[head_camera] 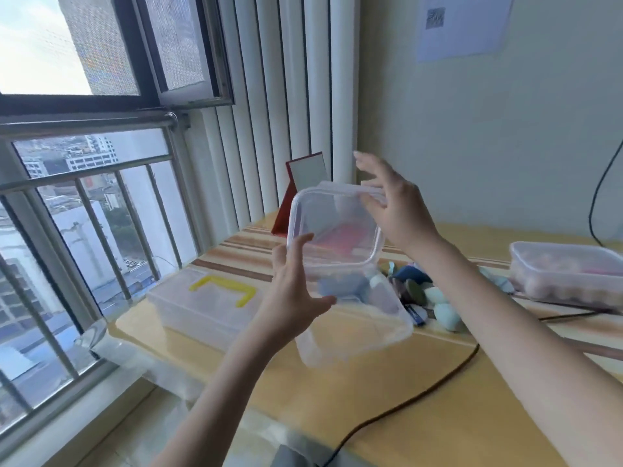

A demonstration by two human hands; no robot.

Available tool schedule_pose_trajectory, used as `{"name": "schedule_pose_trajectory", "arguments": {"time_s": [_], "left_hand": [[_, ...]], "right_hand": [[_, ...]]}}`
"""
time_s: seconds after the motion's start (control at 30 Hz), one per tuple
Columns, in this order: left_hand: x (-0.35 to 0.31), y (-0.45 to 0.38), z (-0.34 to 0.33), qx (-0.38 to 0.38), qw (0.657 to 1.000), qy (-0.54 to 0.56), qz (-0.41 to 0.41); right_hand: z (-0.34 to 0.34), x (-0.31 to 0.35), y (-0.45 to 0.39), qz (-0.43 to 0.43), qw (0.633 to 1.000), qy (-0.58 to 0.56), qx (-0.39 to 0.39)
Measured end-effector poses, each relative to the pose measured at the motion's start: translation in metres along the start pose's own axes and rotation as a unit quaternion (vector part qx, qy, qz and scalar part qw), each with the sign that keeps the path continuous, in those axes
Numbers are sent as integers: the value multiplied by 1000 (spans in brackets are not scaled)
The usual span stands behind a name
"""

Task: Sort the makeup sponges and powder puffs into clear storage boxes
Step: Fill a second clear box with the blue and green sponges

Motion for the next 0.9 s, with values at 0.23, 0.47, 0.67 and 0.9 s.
{"name": "schedule_pose_trajectory", "arguments": {"time_s": [0.23,0.47,0.67,0.9], "left_hand": [[19,3,-9,58,977,11,205],[10,5,-40,134,920,-317,185],[1,0,-72,119,909,-394,57],[-37,-41,-114,123,973,-171,-91]], "right_hand": [[-20,-58,73,-174,975,23,138],[-32,-105,101,-256,943,91,192],[-7,-133,123,-300,922,198,143],[-31,-125,159,-287,851,385,214]]}}
Point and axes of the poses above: each hand's wrist, its own y-axis away from the middle knuckle, its own z-axis out of the back of the hand, x = y × z, the point moved 4 cm from there along -y, towards the middle knuckle, and after that the axes turned 6 degrees about y, right-handed, at the moved point
